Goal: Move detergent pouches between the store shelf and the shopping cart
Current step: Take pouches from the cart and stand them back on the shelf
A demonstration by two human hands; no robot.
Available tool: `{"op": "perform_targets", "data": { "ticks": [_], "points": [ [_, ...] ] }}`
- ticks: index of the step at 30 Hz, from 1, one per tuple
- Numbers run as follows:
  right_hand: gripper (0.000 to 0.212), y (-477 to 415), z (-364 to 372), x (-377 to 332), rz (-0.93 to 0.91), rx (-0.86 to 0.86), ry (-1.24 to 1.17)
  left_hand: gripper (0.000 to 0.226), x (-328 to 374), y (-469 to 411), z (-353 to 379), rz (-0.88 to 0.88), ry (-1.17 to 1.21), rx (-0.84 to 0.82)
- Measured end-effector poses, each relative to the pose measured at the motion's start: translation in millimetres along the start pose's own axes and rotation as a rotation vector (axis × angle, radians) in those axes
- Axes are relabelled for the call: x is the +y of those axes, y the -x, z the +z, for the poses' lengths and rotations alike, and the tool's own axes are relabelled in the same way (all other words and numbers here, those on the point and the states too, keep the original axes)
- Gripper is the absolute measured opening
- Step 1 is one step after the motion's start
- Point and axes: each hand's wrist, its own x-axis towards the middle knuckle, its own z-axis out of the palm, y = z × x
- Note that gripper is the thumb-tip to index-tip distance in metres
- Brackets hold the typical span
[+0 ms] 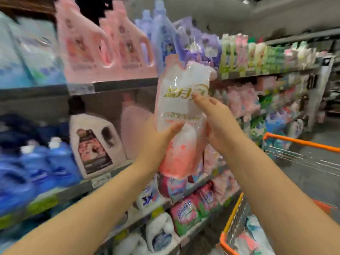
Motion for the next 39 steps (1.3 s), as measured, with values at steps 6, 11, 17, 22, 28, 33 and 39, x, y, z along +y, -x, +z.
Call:
{"op": "perform_targets", "data": {
  "ticks": [6,11,17,22,28,33,39],
  "points": [
    [0.028,16.2,168.8,4.8,0.003,-0.276,-0.005,0.027,73.1,-25.0,-157.1,0.136,-0.121,0.229],
    [0.028,26.9,328.9,-5.2,-0.063,-0.5,-0.219,0.033,135.8,-43.7,-304.8,0.273,-0.336,0.334],
    [0.031,34.4,501.0,-2.0,-0.094,-0.675,-0.367,0.018,185.8,-62.1,-457.7,0.343,-0.598,0.449],
    [0.033,19.6,598.3,7.6,-0.076,-0.785,-0.34,0.042,187.3,-89.7,-543.8,0.289,-0.532,0.56],
    [0.045,-29.6,681.3,32.7,-0.093,-0.875,-0.265,0.052,163.6,-140.0,-609.3,0.237,-0.52,0.609],
    [0.051,-75.7,728.2,52.2,-0.092,-0.914,-0.18,0.065,149.2,-180.6,-648.7,0.053,-0.688,0.552],
    [0.053,-99.5,786.8,81.6,-0.015,-0.921,-0.017,0.052,142.3,-203.1,-701.5,-0.329,-0.768,0.207]
  ]
}}
